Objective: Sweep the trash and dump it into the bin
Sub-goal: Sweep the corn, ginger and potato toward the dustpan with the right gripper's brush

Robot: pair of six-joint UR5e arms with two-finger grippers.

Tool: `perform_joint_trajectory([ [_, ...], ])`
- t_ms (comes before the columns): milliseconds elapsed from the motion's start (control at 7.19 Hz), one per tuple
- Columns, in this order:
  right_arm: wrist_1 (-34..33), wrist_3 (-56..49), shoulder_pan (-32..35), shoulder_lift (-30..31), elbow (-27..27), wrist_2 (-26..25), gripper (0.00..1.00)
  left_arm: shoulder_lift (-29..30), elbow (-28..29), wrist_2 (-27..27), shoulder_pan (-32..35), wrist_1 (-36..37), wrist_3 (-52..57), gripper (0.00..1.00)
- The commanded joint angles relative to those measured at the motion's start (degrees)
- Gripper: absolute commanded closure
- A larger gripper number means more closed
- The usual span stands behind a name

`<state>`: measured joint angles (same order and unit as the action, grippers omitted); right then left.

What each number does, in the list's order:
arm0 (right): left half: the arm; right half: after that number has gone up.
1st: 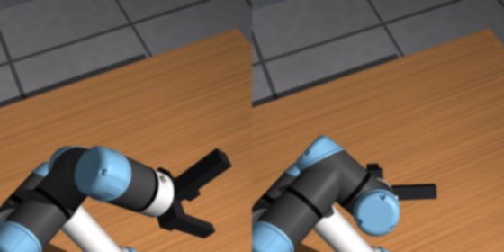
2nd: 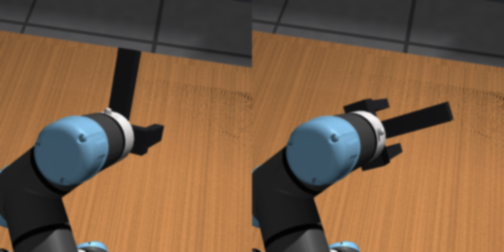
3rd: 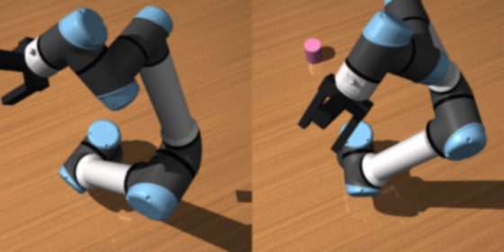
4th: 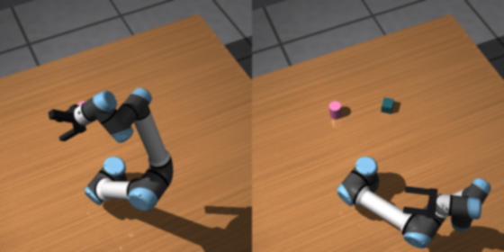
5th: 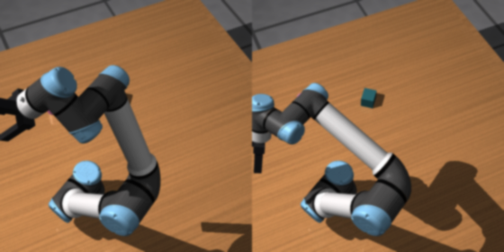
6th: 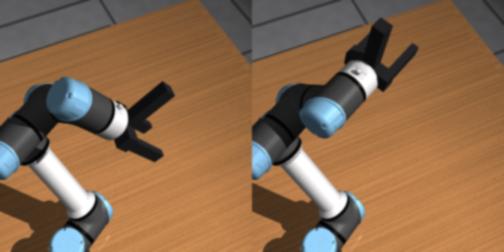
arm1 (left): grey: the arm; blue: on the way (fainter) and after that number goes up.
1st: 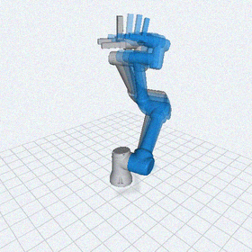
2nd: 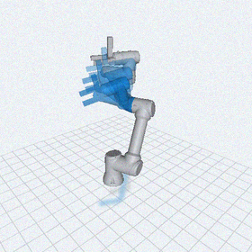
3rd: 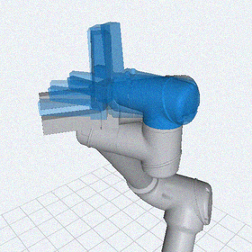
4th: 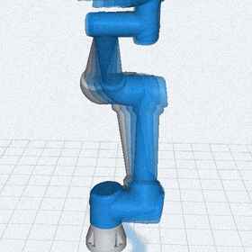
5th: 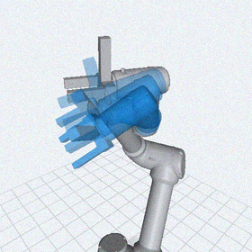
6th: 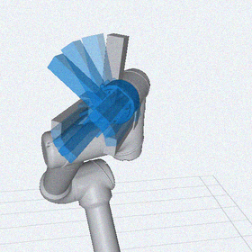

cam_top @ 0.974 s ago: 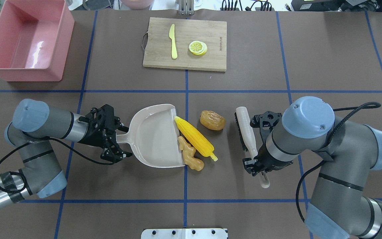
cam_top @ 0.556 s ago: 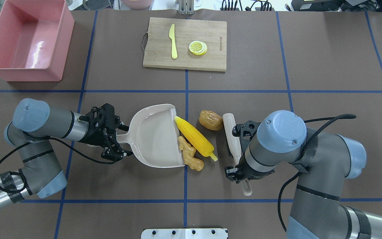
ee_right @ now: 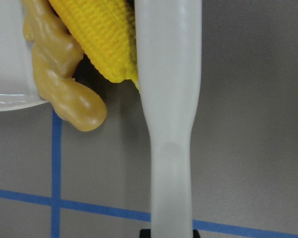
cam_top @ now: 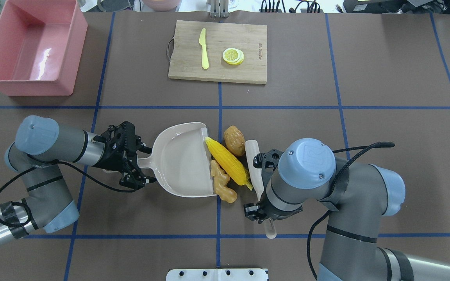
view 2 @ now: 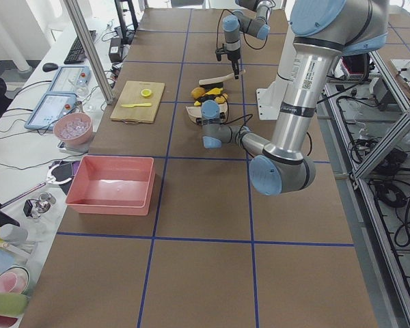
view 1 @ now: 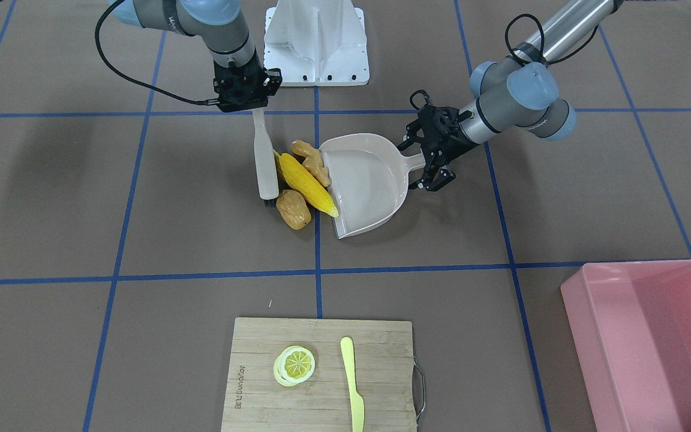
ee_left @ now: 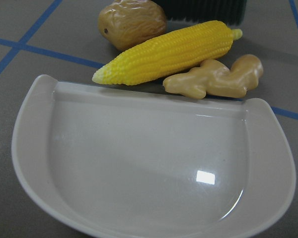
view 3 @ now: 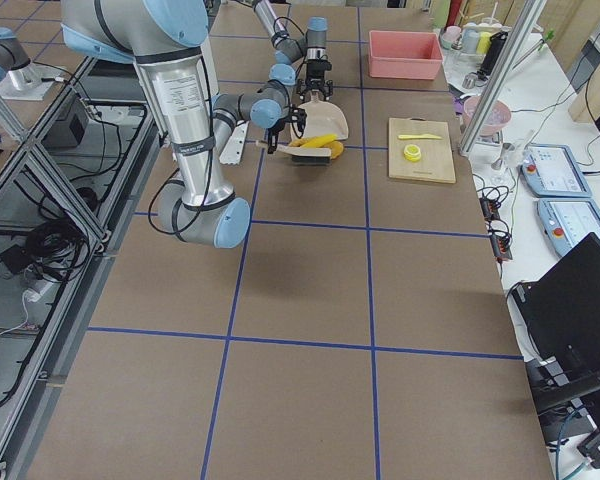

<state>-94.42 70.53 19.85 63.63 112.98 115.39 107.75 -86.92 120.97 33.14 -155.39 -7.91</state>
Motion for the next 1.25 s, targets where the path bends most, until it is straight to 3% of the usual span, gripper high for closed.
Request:
perform_joint_trajectory([
  [0, 0.0, 1.7, -0.8, -3.4, -2.1, 0.0, 1.0, 0.0, -0.1, -0.1, 0.0, 0.8, 0.0, 0.03],
  [695, -1.3, 1.1, 0.8, -6.2, -2.4, 0.5, 1.0, 0.0, -0.3, -0.8, 0.0, 1.3, 0.0, 0.03],
  [1113, -1.3, 0.9, 0.7, -10.6, -5.8, 0.3, 1.0, 0.0, -0.3, -0.8, -0.1, 1.3, 0.0, 0.03],
])
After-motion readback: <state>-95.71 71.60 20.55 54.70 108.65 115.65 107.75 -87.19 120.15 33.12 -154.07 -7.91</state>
